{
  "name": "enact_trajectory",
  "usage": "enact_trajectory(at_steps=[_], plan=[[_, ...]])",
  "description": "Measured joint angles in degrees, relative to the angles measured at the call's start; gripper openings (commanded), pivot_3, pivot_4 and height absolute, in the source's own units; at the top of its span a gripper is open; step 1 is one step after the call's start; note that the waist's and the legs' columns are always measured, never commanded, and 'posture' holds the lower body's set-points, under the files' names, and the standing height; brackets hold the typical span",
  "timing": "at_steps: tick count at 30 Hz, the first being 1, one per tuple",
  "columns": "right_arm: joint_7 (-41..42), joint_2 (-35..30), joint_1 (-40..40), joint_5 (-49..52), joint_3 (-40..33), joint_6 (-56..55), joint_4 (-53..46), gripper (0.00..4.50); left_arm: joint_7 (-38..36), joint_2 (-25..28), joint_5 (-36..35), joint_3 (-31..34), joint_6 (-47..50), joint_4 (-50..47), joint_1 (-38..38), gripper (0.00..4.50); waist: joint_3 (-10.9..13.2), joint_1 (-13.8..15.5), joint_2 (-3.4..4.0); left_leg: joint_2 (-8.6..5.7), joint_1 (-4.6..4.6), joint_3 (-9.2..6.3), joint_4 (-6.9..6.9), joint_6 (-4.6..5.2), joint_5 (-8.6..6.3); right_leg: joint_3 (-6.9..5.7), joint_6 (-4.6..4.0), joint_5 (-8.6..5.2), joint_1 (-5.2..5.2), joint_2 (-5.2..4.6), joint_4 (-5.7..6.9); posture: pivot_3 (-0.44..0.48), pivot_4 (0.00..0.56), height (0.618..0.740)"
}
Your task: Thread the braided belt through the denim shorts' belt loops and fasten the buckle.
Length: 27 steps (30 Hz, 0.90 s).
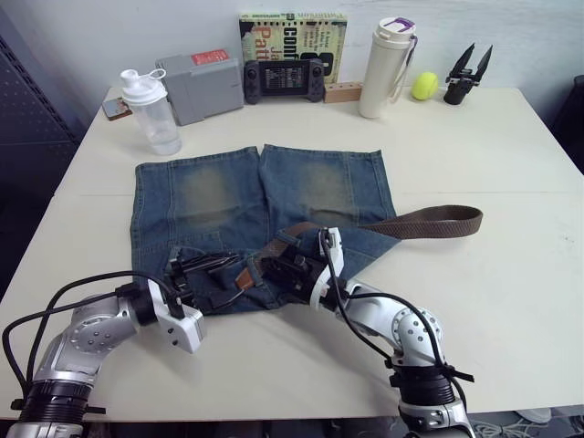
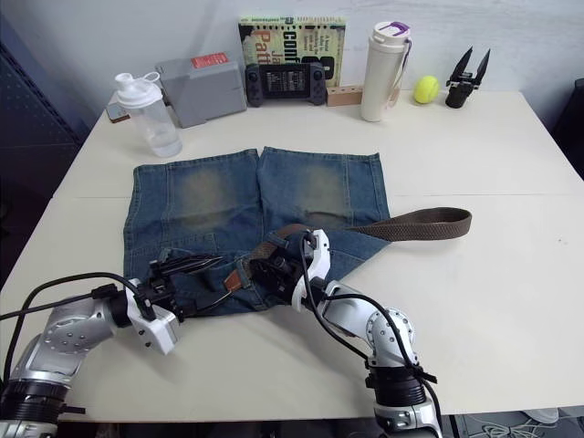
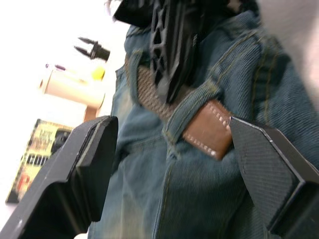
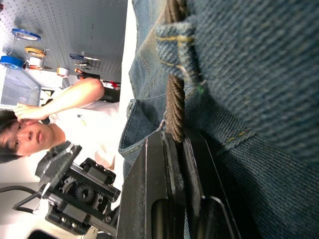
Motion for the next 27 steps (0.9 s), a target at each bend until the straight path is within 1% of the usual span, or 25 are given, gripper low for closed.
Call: enact_trajectory(at_steps=[9, 19, 27], plan=[[-0.20, 1.39, 0.06, -0.03, -1.07, 0.03, 0.36, 0.00, 2.40, 3.16, 0.91, -1.27, -1.45, 2.88, 0.02, 3.91, 0.00, -0.01, 0.00, 0.01, 0.00, -0.02, -0.01, 0.00, 0.00, -0.03, 0.00, 0.00, 0.00, 0.00, 0.00, 0.000, 0.150, 0.731], [-0.33, 1.85, 0.15, 0.05, -1.49, 0.62, 0.34, 0.00, 4.63, 3.62, 2.56, -1.82, -1.57, 3.66, -0.31, 3.91, 0.00, 0.00, 0.00, 0.00, -0.01, -0.02, -0.01, 0.00, 0.00, -0.04, 0.00, 0.00, 0.00, -0.01, 0.00, 0.000, 0.150, 0.731], [-0.34, 1.85, 0.38, 0.31, -1.50, 1.31, 0.19, 0.00, 5.35, 3.64, 3.98, -3.35, -1.44, 3.66, -2.55, 3.91, 0.00, -0.04, 0.00, 0.00, -0.01, -0.01, -0.01, 0.00, 0.00, -0.04, 0.00, 0.00, 0.00, -0.01, 0.00, 0.000, 0.150, 0.731]])
